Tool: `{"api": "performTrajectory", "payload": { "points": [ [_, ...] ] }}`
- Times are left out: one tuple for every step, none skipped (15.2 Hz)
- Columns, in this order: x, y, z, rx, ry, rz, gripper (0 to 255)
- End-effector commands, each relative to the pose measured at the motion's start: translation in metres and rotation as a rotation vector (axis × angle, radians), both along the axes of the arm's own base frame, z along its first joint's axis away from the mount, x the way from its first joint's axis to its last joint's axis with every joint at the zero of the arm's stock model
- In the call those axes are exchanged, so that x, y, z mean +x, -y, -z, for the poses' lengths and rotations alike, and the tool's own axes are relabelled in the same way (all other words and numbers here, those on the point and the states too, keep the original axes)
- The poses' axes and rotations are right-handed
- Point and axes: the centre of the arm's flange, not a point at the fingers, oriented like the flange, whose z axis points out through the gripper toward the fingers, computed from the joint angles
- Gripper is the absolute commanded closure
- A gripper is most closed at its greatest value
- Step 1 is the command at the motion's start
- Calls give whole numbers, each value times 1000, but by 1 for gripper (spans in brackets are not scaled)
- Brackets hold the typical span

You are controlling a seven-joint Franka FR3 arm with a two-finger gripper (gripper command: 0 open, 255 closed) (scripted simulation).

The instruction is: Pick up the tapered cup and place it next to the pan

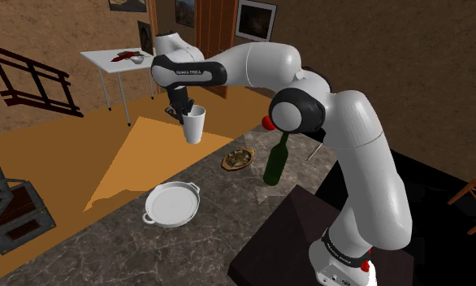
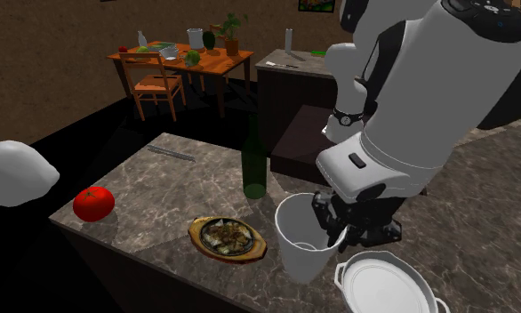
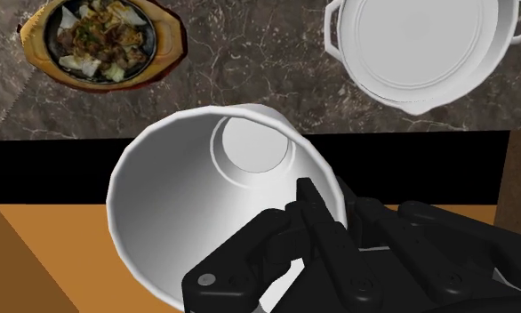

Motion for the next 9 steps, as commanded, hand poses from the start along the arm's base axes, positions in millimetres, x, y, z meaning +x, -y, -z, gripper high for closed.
{"api": "performTrajectory", "payload": {
  "points": [
    [0, -1, 11, 0, 1, 0, 255],
    [0, -1, 16, 0, 1, 0, 255],
    [0, -1, 21, 0, 1, 0, 255],
    [0, -1, 27, 0, 1, 0, 255],
    [0, -1, 32, 0, 1, 0, 255],
    [0, -1, 37, 0, 1, 0, 255],
    [0, -1, 42, 0, 1, 0, 255],
    [0, -1, 48, 0, 1, 0, 255],
    [0, -1, 53, 0, 1, 0, 255]
  ]
}}
